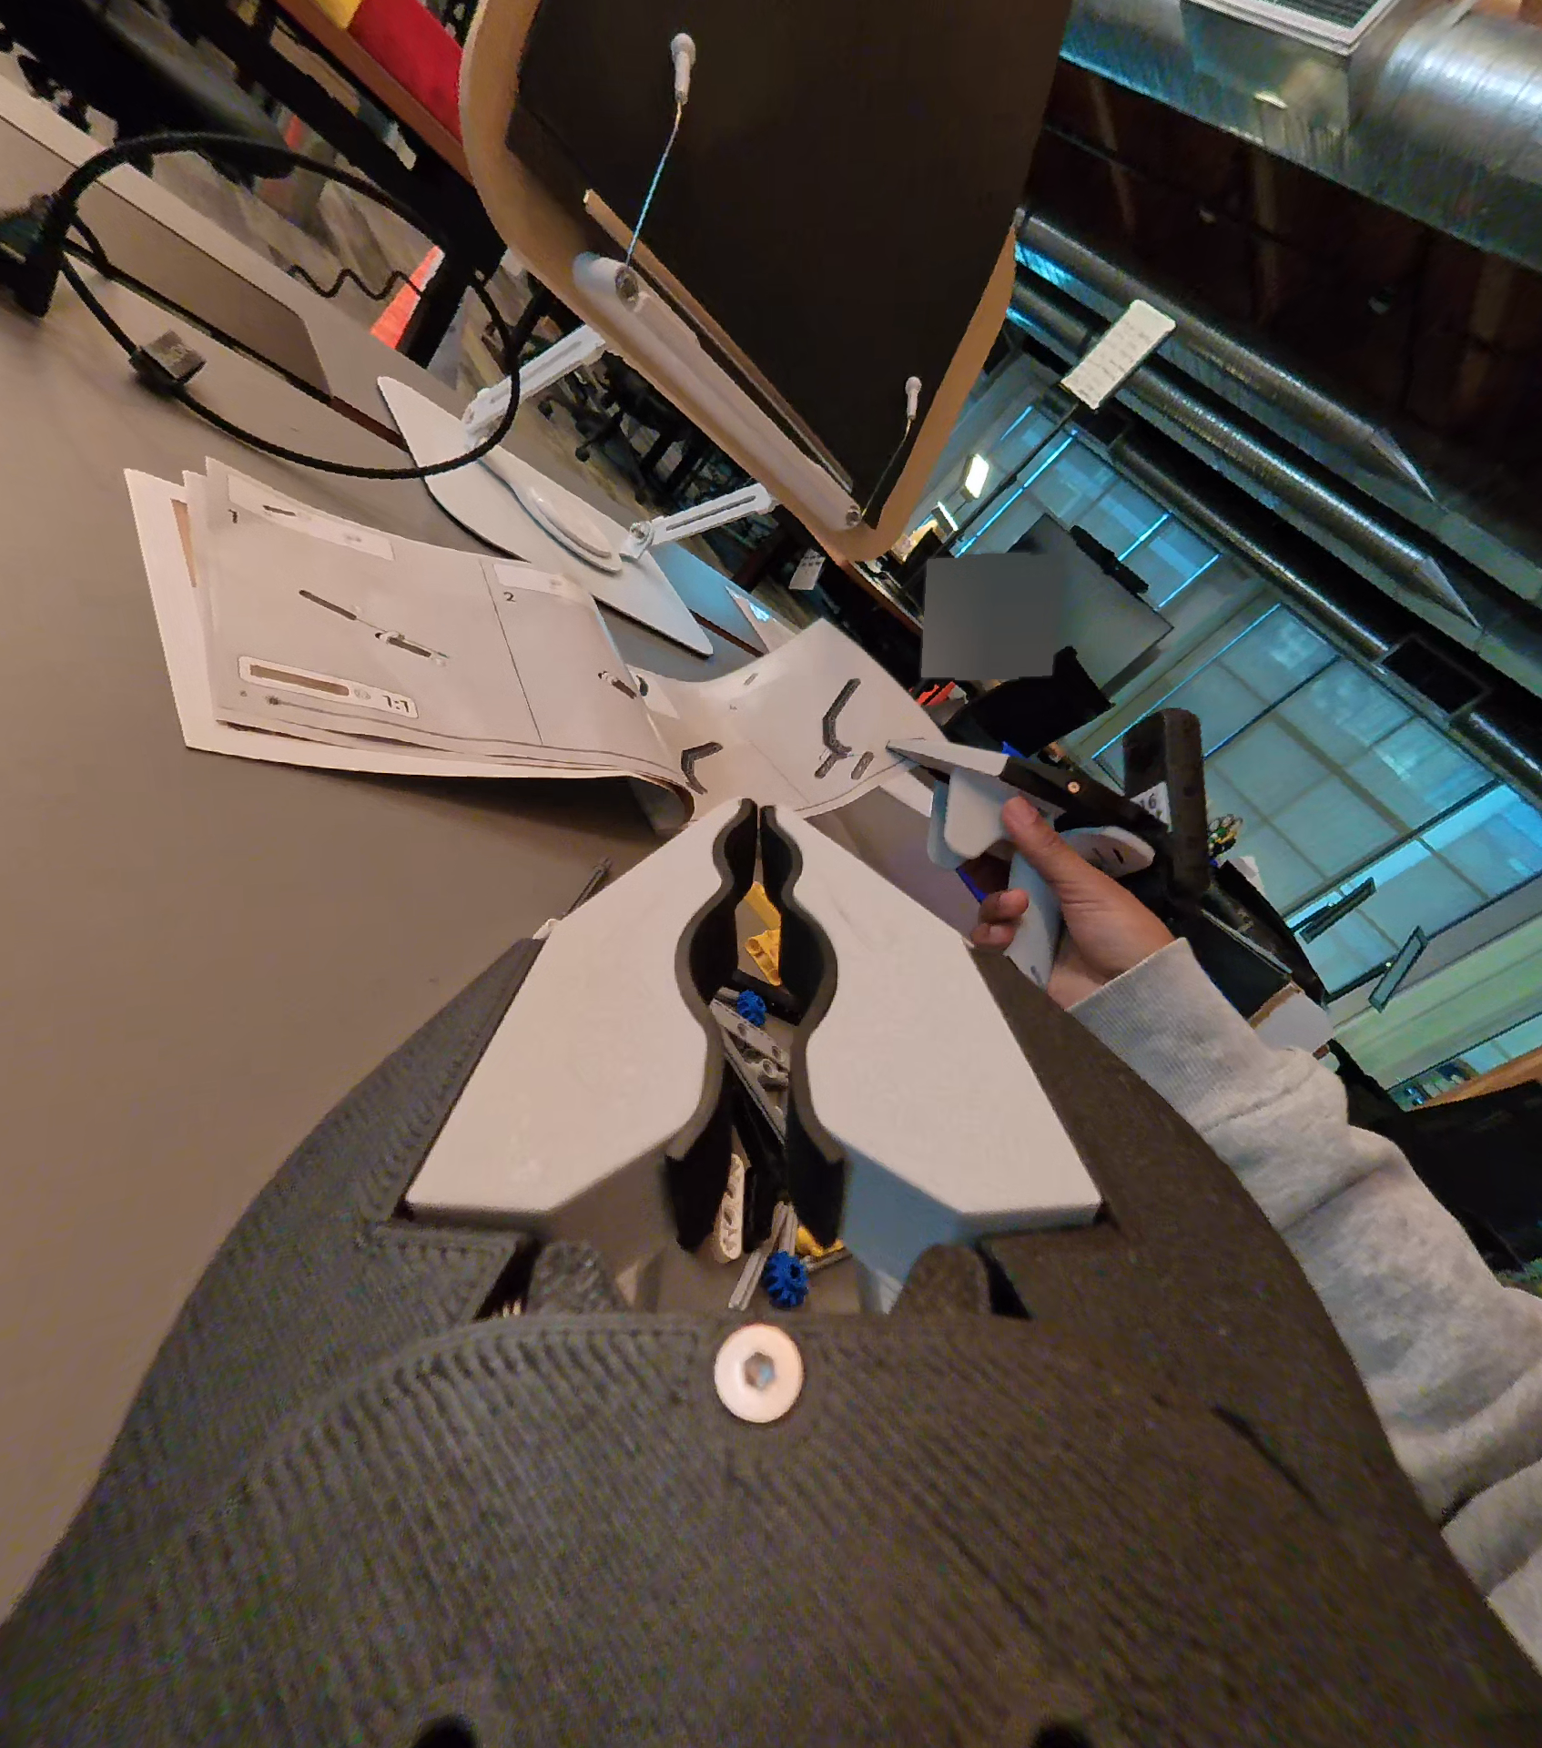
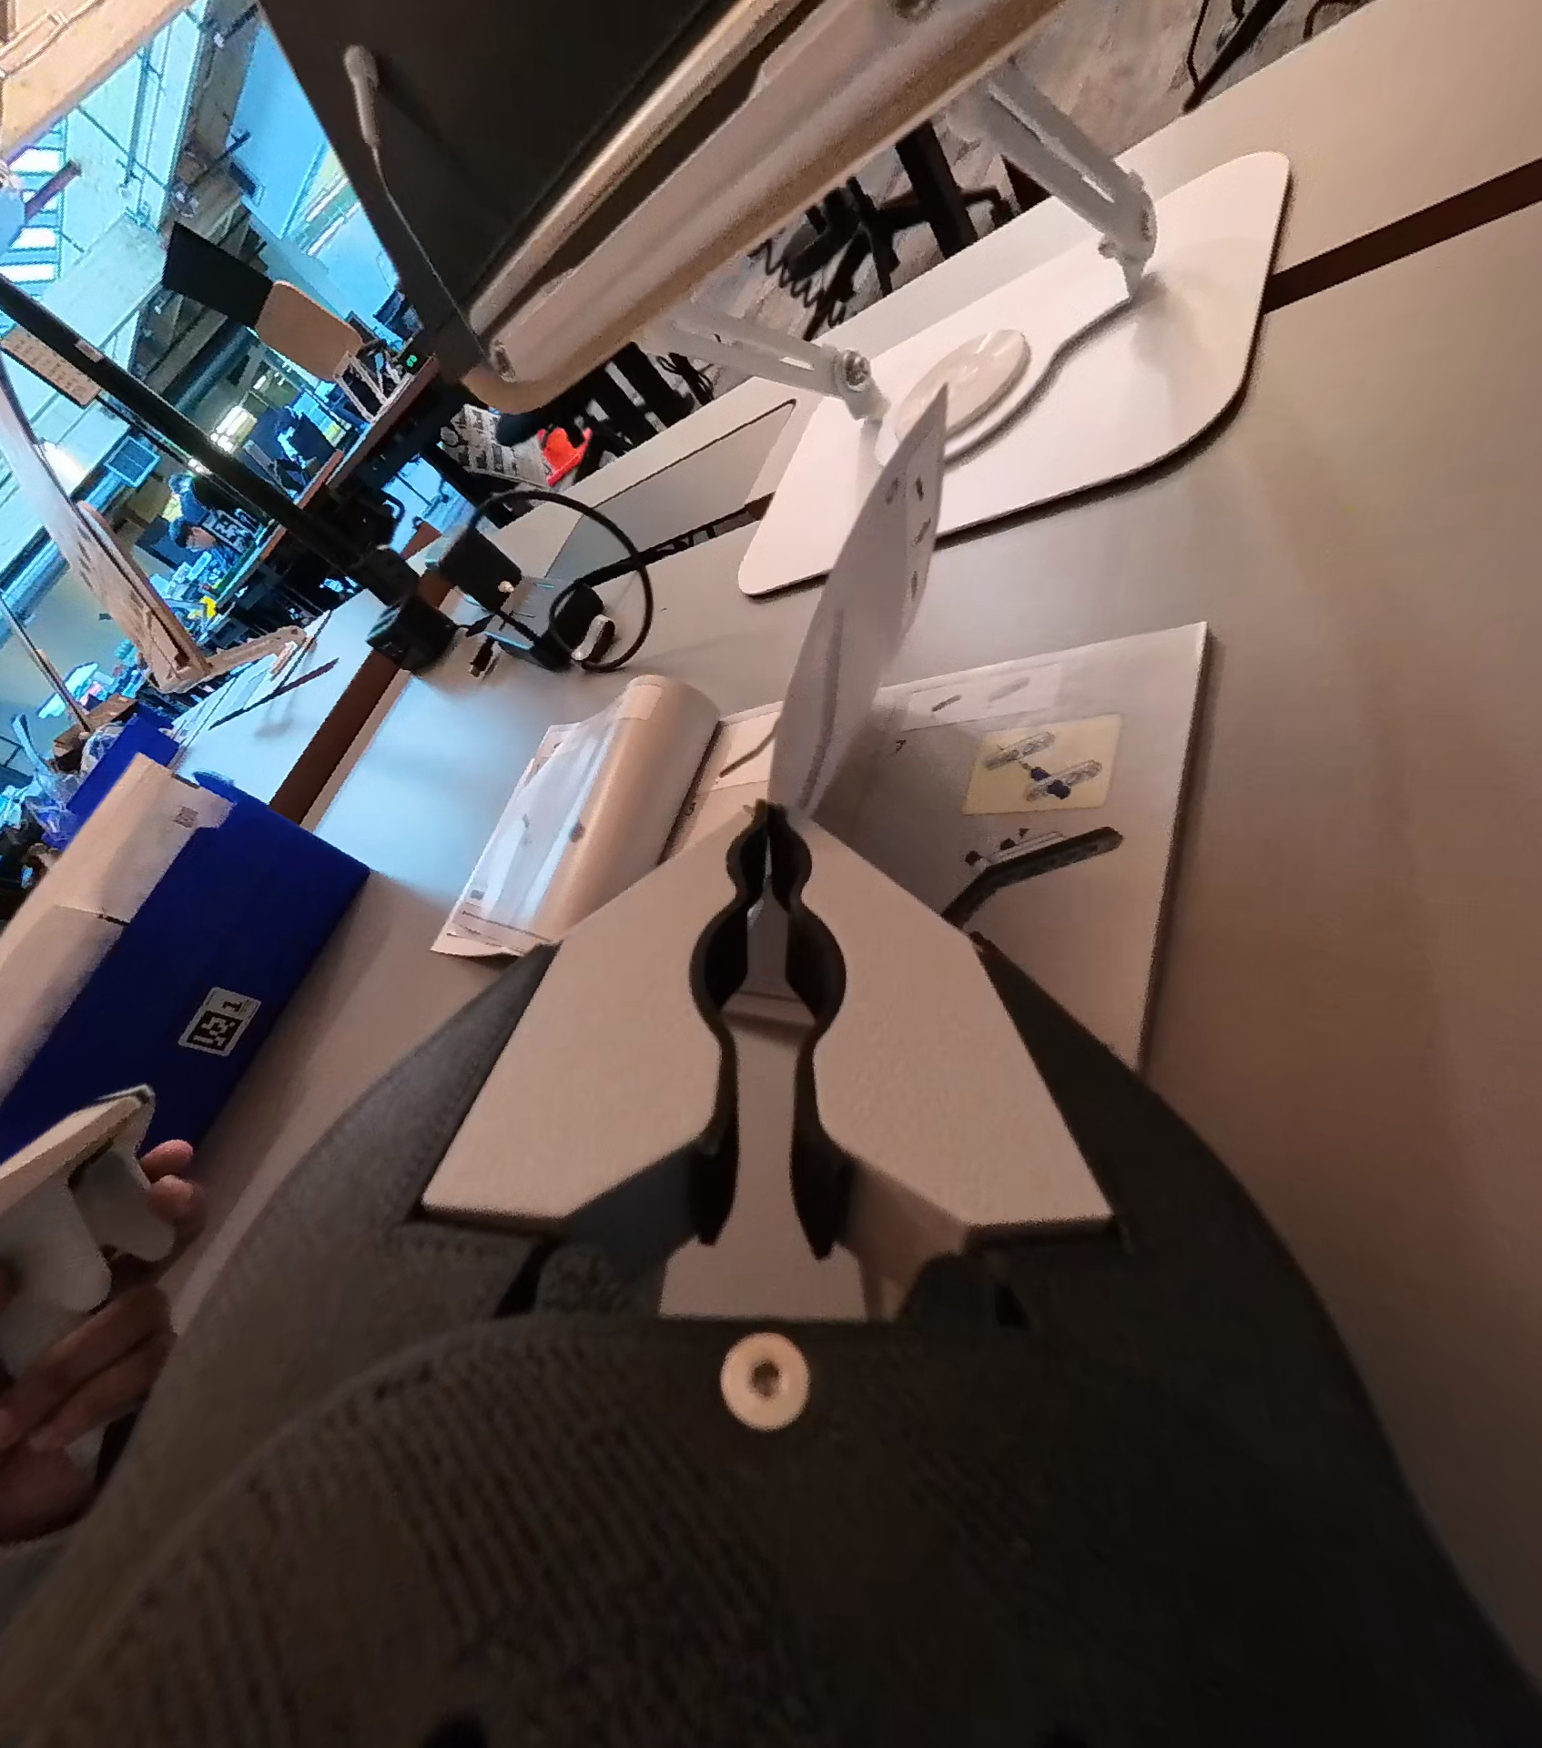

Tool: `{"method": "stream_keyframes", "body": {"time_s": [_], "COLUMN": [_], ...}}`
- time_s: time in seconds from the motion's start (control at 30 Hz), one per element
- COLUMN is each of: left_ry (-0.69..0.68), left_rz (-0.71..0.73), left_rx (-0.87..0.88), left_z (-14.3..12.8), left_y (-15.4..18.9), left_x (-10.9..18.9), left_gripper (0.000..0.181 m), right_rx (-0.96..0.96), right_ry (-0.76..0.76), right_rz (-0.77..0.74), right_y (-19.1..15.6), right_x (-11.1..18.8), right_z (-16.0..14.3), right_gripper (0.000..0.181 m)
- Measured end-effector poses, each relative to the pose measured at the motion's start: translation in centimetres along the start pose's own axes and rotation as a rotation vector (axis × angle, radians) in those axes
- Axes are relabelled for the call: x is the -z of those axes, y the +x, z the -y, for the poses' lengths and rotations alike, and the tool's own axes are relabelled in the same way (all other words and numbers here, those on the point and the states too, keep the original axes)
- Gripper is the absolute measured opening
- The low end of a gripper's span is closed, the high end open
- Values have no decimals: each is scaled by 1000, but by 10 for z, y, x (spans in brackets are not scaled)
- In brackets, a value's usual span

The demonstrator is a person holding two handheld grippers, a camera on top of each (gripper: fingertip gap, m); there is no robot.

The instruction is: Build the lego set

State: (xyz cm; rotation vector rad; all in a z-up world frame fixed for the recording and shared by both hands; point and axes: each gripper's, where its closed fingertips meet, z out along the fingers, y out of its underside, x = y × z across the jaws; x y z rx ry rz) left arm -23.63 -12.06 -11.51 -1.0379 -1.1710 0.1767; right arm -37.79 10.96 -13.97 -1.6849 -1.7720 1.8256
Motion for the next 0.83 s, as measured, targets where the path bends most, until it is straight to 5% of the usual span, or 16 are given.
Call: {"method": "stream_keyframes", "body": {"time_s": [0.83], "left_ry": [-10], "left_rz": [11], "left_rx": [0], "left_z": [-2], "left_y": [-2], "left_x": [0], "left_gripper": [0], "right_rx": [80], "right_ry": [-72], "right_rz": [-30], "right_y": [-5], "right_x": [1], "right_z": [-7], "right_gripper": [0]}}
